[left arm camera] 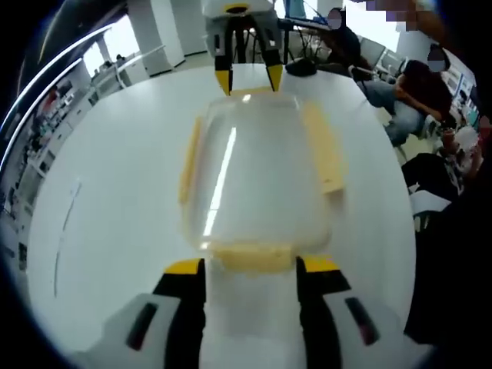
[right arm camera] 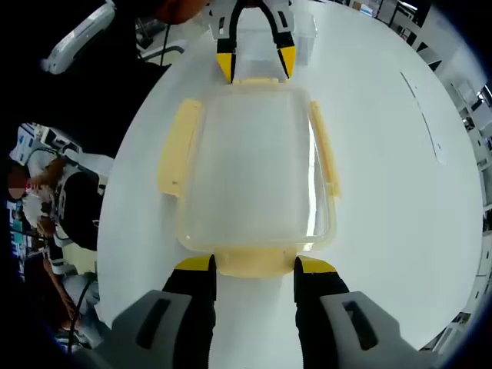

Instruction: Snap each plastic latch of the storage box into its locked position after aligning the lid with the box until every specified latch is closed and the lid sits flush.

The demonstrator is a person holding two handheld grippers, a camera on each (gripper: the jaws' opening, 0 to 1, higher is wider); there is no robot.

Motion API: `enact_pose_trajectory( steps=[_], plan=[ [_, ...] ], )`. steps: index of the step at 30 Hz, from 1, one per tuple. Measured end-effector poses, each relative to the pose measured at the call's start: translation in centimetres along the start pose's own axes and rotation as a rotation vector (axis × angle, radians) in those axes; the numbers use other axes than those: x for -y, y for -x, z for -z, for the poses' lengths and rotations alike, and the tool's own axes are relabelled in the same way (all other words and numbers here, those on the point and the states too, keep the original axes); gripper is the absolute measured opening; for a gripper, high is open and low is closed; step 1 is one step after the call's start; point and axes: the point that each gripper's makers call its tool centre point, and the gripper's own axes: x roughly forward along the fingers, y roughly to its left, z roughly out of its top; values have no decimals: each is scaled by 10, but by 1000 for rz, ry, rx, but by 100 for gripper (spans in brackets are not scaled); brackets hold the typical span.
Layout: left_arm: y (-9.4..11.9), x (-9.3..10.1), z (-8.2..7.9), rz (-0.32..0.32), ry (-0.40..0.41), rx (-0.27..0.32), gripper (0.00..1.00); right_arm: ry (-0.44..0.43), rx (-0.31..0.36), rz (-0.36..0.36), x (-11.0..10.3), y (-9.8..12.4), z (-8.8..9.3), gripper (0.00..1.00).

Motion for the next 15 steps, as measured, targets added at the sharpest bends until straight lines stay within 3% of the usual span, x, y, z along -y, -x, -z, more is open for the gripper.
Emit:
enact_pose_trajectory(
  steps=[8, 15],
  plan=[
    [-5, 6, 2, 28, 14, 25, 40, -24, -31, -11, -8, 0, 0, 39],
    [-4, 9, 0, 69, 14, 57, 40, -55, -10, -19, -18, 7, -3, 39]
  ],
)
